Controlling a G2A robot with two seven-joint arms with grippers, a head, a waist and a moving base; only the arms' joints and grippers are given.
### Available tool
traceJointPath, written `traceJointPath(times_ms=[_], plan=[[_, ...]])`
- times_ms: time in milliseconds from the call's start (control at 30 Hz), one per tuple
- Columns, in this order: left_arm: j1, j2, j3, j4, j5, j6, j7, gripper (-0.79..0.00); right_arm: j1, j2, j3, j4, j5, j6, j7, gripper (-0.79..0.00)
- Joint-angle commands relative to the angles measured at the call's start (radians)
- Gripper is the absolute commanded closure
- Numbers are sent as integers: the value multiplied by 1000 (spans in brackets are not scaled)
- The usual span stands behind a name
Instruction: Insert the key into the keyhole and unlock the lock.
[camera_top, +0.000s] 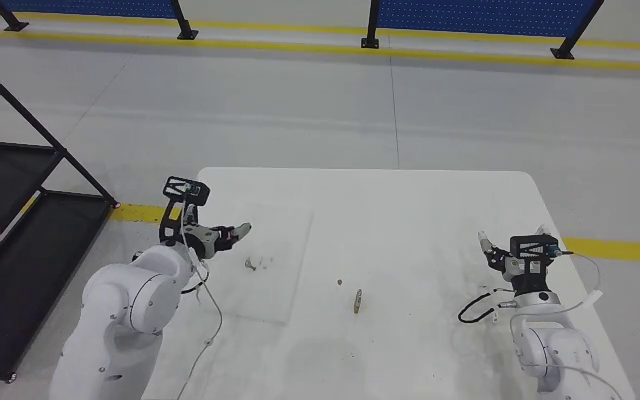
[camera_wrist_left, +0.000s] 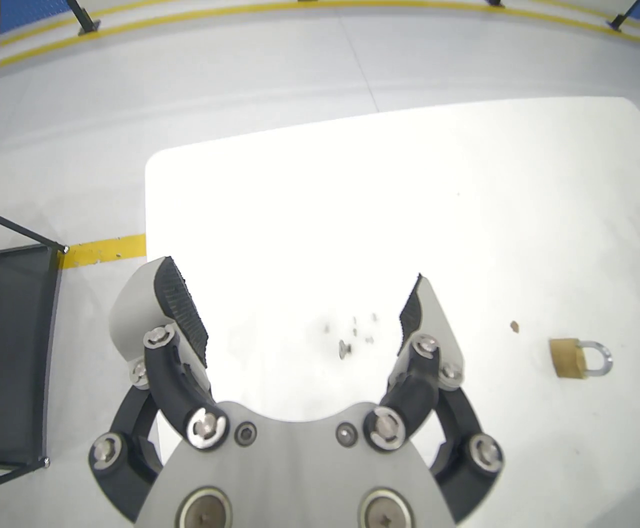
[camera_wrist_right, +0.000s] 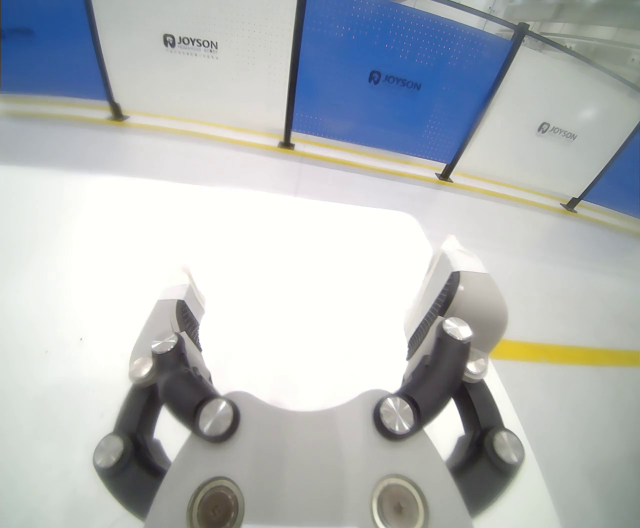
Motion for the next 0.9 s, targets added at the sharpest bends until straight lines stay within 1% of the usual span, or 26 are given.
traceJointPath(times_ms=[0,100,233,300,333,433,633,867], plan=[[-21,1,10,2,-24,33,-109,-785,0,0,0,0,0,0,0,-785],[-57,3,25,6,-41,68,-224,-785,0,0,0,0,0,0,0,-785],[-96,4,48,32,-93,118,-340,-785,0,0,0,0,0,0,0,-785],[-115,5,55,54,-112,128,-389,-785,0,0,0,0,0,0,0,-785],[-122,6,62,72,-135,123,-430,-785,0,0,0,0,0,0,0,-785],[-146,11,65,122,-168,135,-434,-785,0,0,0,0,0,0,0,-785],[-178,28,77,180,-222,148,-434,-785,0,0,0,0,0,0,0,-785],[-218,41,113,246,-236,163,-434,-785,0,0,0,0,0,0,0,-785]])
